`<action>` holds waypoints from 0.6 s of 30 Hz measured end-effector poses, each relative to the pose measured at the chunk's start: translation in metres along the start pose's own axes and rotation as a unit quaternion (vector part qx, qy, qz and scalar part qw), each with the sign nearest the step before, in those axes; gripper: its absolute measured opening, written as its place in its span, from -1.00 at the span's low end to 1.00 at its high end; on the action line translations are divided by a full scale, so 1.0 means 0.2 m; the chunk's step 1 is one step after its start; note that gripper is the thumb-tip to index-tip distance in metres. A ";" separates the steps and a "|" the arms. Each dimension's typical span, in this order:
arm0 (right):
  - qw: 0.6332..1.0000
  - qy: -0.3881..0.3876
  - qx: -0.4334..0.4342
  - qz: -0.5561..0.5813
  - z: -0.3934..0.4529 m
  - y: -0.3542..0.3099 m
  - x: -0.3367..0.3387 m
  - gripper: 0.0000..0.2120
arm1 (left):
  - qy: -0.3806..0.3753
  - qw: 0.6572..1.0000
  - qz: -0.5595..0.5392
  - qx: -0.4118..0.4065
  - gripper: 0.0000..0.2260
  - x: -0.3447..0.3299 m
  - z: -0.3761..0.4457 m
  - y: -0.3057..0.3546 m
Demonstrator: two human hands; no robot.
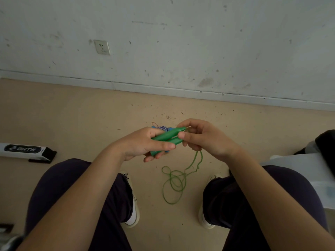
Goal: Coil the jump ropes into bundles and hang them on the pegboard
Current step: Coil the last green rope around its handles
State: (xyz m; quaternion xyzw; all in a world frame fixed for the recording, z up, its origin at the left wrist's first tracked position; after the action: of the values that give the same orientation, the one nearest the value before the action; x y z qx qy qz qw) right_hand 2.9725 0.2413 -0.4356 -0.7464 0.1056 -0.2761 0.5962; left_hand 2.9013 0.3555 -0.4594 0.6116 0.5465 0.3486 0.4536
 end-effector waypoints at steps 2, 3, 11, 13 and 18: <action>1.000 0.006 0.004 -0.011 0.00 -0.01 0.00 -0.73 | -0.006 1.000 0.008 0.009 -0.65 -0.01 0.00 -0.01; 1.000 0.008 0.009 -0.013 0.00 -0.01 0.00 -0.71 | -0.010 1.000 0.010 0.014 -0.70 -0.01 0.00 -0.01; 0.998 0.051 0.011 -0.026 0.01 -0.01 0.05 -0.82 | -0.011 0.999 0.026 0.023 -0.79 -0.01 0.01 -0.04; 0.997 0.060 0.004 -0.042 0.01 -0.01 0.05 -0.84 | -0.021 0.999 0.019 0.029 -0.78 -0.02 0.01 -0.04; 0.997 0.058 0.004 -0.048 0.01 0.00 0.05 -0.82 | -0.046 0.998 0.015 0.033 -0.79 -0.06 0.00 -0.04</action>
State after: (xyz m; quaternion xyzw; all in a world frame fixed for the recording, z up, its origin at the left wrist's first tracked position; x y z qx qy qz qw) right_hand 2.9813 0.2374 -0.4323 -0.7312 0.1026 -0.3476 0.5780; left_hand 2.8971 0.3443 -0.4659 0.6501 0.5267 0.3086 0.4524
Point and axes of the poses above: each hand's wrist, its own z-axis towards the middle knuckle, its own x-axis out of the back of the hand, y = z × x, the point moved 9 cm from there along z, towards the middle knuckle, and after that the axes turned 12 degrees about -z, right-handed, at the moved point
